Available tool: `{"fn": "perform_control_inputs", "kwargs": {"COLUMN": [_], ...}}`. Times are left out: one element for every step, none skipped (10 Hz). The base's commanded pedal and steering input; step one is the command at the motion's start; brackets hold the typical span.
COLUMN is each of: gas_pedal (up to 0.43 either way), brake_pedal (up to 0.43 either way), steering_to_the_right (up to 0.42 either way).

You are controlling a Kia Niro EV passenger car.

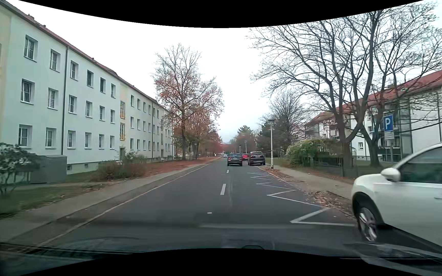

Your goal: Follow the waypoints while adhering to traffic rules and regulations

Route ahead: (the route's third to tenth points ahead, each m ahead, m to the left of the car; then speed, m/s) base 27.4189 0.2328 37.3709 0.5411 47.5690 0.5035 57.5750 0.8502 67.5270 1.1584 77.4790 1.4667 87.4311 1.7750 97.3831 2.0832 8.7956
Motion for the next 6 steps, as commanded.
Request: {"fn": "perform_control_inputs", "kwargs": {"gas_pedal": [0.13,0.13,0.138,0.138,0.138,0.138], "brake_pedal": [0.0,0.0,0.0,0.0,0.0,0.0], "steering_to_the_right": [0.004,0.004,0.004,0.003,0.001,0.0]}}
